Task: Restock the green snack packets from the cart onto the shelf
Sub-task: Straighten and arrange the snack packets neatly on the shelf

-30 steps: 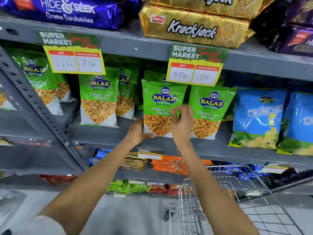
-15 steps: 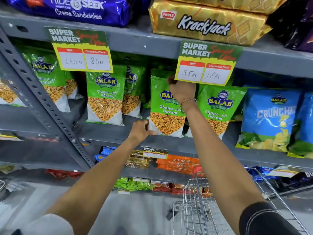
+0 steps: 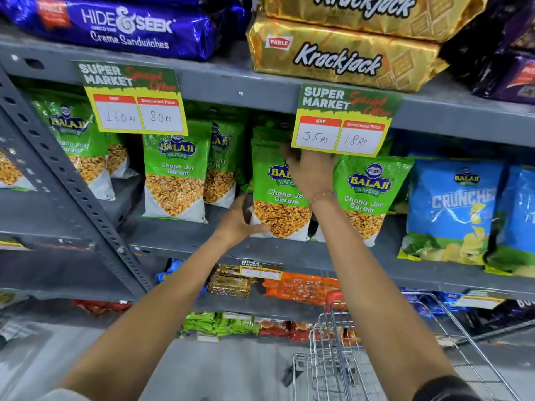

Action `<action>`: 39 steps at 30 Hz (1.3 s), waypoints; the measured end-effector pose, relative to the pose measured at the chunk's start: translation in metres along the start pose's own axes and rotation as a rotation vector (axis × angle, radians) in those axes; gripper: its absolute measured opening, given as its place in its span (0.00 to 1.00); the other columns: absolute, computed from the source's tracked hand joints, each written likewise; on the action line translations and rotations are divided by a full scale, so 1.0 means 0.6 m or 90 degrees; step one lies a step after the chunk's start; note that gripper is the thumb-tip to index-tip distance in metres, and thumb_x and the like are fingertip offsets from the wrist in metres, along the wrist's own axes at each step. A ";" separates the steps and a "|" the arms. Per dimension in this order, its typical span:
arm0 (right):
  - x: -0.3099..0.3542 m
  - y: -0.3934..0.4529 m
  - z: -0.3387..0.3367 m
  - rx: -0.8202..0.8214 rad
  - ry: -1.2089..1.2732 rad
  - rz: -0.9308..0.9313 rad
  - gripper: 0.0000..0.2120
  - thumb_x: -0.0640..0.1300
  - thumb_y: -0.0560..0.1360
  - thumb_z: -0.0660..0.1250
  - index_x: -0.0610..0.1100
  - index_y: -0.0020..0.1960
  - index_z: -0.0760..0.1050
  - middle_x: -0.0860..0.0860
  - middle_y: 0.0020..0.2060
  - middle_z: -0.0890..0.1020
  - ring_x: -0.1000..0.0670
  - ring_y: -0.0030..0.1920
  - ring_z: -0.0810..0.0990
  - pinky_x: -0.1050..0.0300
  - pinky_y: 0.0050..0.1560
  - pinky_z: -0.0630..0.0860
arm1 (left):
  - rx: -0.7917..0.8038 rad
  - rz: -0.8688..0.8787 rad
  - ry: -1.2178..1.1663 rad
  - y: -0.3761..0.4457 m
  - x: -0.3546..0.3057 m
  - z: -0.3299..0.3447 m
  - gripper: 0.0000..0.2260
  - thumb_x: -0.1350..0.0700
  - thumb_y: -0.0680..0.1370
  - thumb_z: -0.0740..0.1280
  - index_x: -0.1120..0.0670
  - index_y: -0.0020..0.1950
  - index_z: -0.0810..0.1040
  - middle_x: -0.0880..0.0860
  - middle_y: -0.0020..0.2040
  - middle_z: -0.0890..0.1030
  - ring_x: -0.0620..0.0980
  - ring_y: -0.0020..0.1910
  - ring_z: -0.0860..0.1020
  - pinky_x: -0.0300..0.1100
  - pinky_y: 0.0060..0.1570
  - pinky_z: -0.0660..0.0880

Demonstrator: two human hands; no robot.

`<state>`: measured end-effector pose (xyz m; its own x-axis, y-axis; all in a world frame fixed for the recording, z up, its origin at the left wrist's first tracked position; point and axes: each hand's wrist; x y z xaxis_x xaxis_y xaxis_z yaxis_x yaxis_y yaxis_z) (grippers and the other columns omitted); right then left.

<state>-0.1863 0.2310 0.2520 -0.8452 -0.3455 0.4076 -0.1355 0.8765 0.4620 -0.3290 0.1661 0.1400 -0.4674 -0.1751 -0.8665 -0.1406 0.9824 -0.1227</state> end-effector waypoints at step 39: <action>0.076 -0.225 0.195 0.026 0.332 0.050 0.09 0.35 0.74 0.59 0.38 0.53 0.72 0.40 0.54 0.72 0.44 0.56 0.73 0.52 0.59 0.70 | -0.292 0.086 0.341 -0.004 0.040 -0.207 0.38 0.54 0.74 0.70 0.61 0.75 0.50 0.59 0.78 0.51 0.57 0.77 0.51 0.49 0.75 0.51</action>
<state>-0.2671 0.1359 0.1164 -0.4855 -0.3905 0.7822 -0.1119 0.9151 0.3874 -0.4480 0.1517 0.1796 -0.8545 -0.1773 -0.4883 -0.3486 0.8925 0.2861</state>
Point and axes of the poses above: each hand's wrist, its own y-axis towards the middle knuckle, its own z-axis out of the palm, x = y × z
